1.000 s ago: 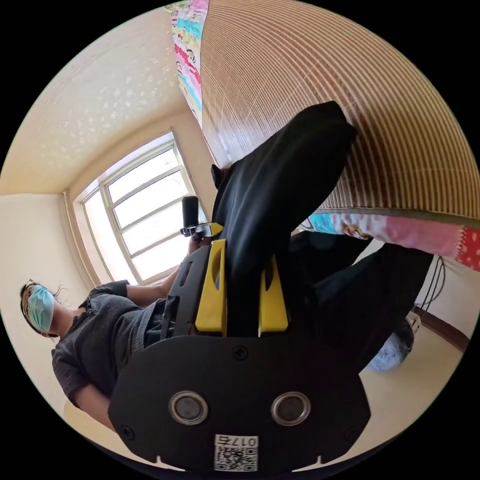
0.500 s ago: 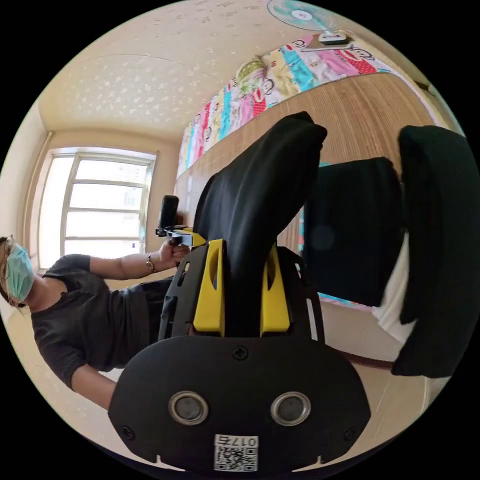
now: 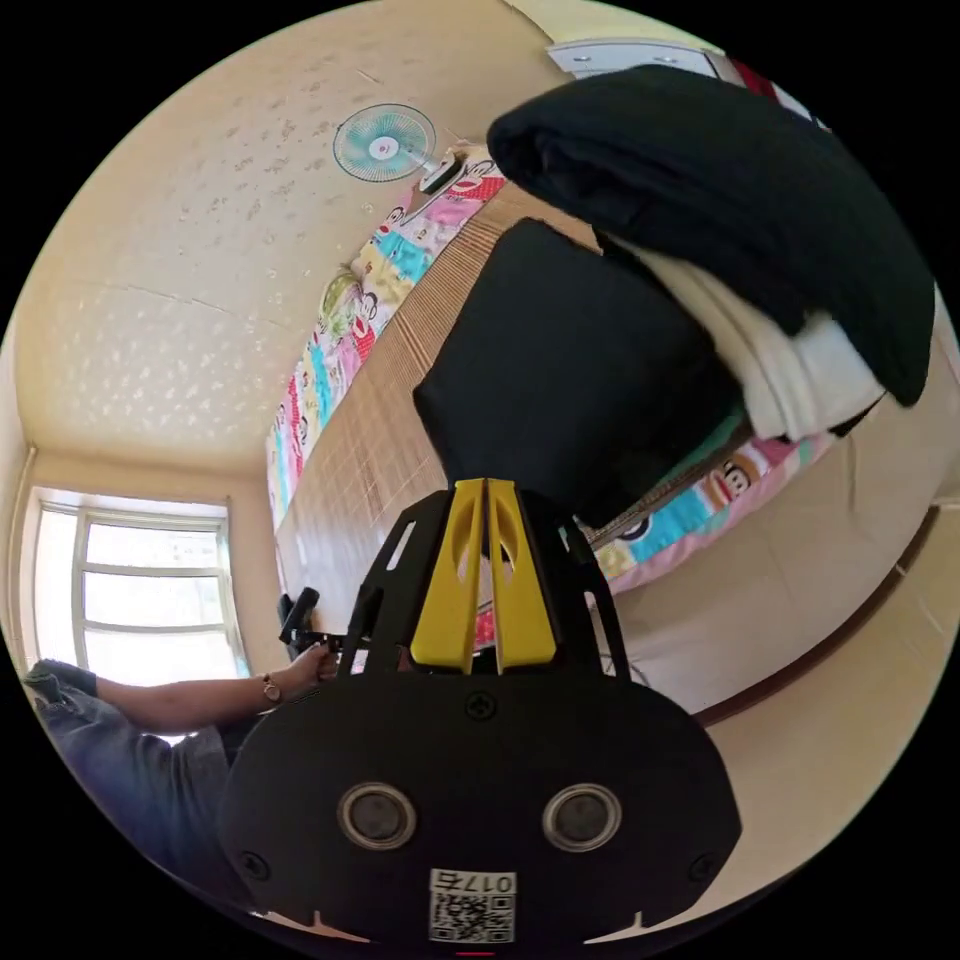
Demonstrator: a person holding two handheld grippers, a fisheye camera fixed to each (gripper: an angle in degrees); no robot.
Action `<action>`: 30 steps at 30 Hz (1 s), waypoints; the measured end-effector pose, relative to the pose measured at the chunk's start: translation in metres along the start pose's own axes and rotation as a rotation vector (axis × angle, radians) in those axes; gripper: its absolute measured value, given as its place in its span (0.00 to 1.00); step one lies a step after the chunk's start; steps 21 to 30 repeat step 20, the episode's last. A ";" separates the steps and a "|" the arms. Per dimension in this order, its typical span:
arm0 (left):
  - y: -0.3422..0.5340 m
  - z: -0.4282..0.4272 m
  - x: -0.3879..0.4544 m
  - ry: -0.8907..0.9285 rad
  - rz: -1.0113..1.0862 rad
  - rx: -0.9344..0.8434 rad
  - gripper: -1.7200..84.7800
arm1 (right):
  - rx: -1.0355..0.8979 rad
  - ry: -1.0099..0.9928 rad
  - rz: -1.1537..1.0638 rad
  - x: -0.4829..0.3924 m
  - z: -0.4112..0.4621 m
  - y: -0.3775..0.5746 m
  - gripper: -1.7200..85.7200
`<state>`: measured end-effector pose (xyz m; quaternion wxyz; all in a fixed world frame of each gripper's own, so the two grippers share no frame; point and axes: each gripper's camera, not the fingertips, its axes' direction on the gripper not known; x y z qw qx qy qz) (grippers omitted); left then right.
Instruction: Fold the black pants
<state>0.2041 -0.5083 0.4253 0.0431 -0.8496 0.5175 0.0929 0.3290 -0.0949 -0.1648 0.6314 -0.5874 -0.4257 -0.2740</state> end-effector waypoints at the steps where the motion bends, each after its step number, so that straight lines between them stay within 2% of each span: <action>1: 0.014 -0.006 -0.020 -0.034 -0.041 -0.007 0.11 | -0.028 -0.039 0.031 0.002 0.015 0.019 0.03; 3: 0.083 -0.039 -0.101 -0.115 -0.249 -0.012 0.10 | -0.070 -0.038 0.061 -0.001 0.035 0.042 0.02; 5: 0.140 -0.070 -0.150 -0.103 -0.424 0.041 0.10 | -0.123 -0.015 0.081 -0.009 0.059 0.061 0.02; 6: 0.179 -0.090 -0.176 -0.060 -0.530 0.116 0.10 | -0.131 -0.020 0.088 -0.011 0.064 0.063 0.02; 9: 0.260 -0.125 -0.212 0.121 -0.668 0.352 0.09 | -0.160 -0.104 0.108 -0.031 0.089 0.066 0.02; 12: 0.307 -0.130 -0.221 0.223 -0.706 0.486 0.08 | -0.252 -0.190 0.045 -0.079 0.129 0.057 0.02; 16: 0.324 -0.104 -0.206 0.257 -0.700 0.483 0.08 | -0.472 -0.336 -0.123 -0.179 0.203 0.051 0.02; 18: 0.327 -0.098 -0.198 0.325 -0.596 0.511 0.07 | -0.550 -0.402 -0.180 -0.223 0.232 0.055 0.02; 20: 0.332 -0.115 -0.204 0.320 -0.553 0.516 0.07 | -0.615 -0.477 -0.206 -0.272 0.264 0.065 0.02; 30: 0.332 -0.115 -0.204 0.320 -0.553 0.516 0.07 | -0.615 -0.477 -0.206 -0.272 0.264 0.065 0.02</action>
